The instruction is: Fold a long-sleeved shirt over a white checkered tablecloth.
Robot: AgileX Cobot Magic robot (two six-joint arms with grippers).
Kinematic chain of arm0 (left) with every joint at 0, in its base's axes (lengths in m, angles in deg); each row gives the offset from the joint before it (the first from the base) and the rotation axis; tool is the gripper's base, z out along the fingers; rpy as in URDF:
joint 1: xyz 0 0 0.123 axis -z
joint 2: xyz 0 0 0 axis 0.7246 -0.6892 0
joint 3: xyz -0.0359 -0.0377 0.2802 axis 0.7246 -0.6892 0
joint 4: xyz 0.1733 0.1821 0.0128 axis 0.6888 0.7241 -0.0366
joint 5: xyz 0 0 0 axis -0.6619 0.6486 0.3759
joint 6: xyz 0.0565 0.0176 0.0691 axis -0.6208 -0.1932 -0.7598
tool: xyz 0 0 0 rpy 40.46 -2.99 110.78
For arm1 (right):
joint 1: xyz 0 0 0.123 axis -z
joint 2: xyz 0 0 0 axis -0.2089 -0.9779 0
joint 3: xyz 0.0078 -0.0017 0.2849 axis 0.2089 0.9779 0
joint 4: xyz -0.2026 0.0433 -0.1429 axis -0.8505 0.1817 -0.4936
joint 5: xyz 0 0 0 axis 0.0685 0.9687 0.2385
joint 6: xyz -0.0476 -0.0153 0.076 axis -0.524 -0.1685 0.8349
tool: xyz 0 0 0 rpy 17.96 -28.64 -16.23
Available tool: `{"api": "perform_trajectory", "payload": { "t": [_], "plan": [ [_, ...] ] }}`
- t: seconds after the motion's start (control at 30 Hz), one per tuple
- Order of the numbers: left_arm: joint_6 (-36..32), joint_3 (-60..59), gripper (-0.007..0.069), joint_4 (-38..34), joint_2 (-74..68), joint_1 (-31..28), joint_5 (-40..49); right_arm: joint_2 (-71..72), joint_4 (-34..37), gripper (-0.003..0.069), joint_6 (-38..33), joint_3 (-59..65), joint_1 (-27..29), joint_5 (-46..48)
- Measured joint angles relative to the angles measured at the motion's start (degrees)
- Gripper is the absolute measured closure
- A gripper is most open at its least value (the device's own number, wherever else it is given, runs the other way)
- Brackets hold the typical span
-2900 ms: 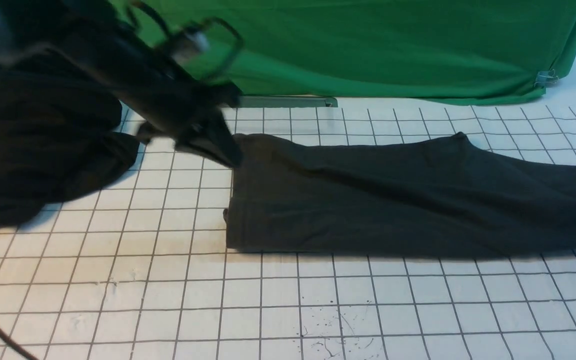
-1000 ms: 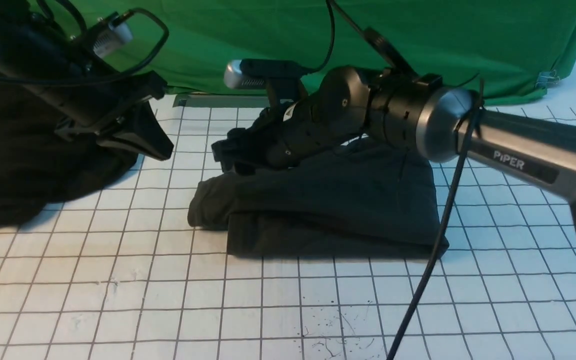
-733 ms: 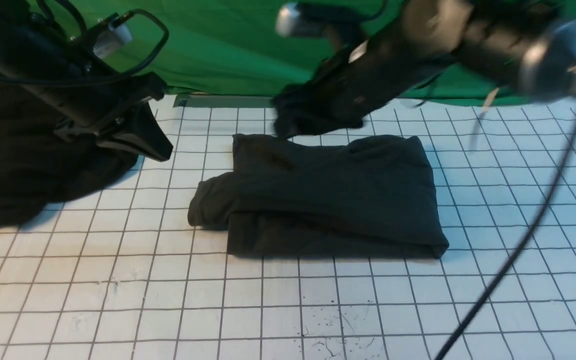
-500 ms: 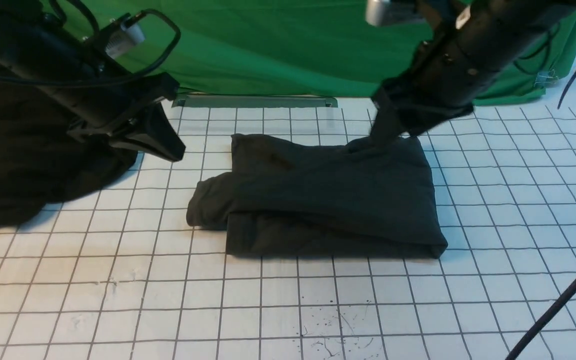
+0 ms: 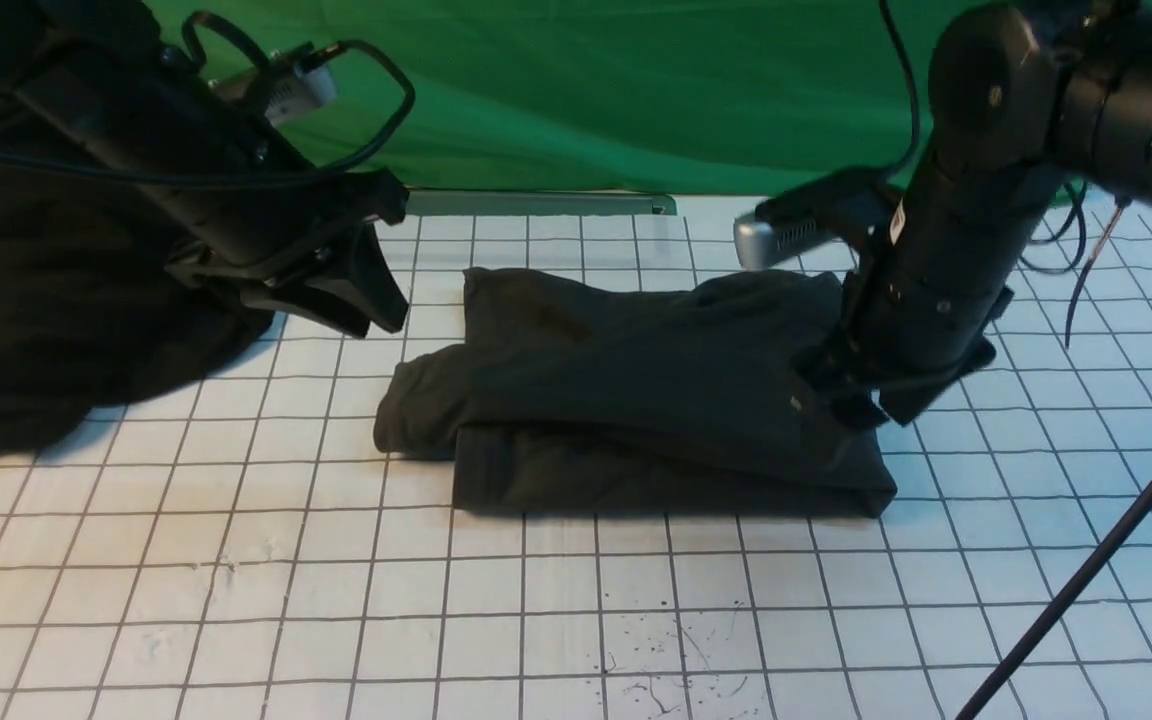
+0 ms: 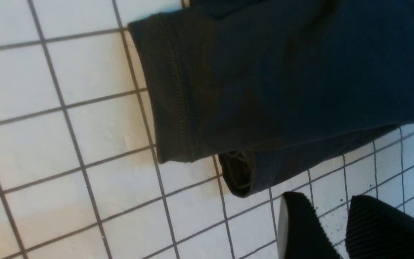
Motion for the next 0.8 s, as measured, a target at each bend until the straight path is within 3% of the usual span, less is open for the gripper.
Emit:
{"api": "perform_trajectory", "payload": {
  "t": [0.17,0.43,0.5,0.53,0.6,0.63,0.7,0.8],
  "plan": [
    [0.49,0.0,0.0285,0.0,0.0,0.0,-0.5,-0.28,-2.47,0.0118,0.41,8.86,0.22,-10.42],
    [0.56,0.0,0.0249,0.11,0.0,0.0,-0.61,-1.26,-4.17,0.0133,2.24,10.98,2.38,-18.14],
    [0.56,0.0,0.0249,0.11,0.0,0.0,-0.61,-1.52,-4.3,0.0282,2.35,10.98,2.86,-19.03],
    [0.56,0.0,0.0249,0.11,0.0,0.0,-0.61,-1.52,-4.3,0.0298,2.35,10.98,2.88,-19.03],
    [0.56,0.0,0.0249,0.11,0.0,0.0,-0.61,-1.52,-4.3,0.0513,2.35,10.98,2.88,-18.81],
    [0.62,0.0,0.0249,0.11,0.0,0.0,-0.61,-1.52,-4.25,0.0572,2.3,10.98,2.88,-18.73],
    [0.62,0.0,0.0249,0.11,0.0,0.0,-0.61,-1.33,-4.25,0.0621,2.3,10.98,2.88,-18.19],
    [0.62,0.0,0.0249,0.56,0.0,0.0,-0.2,-0.18,-4.25,0.0628,2.3,10.98,3.01,-17.05]
  ]
}}
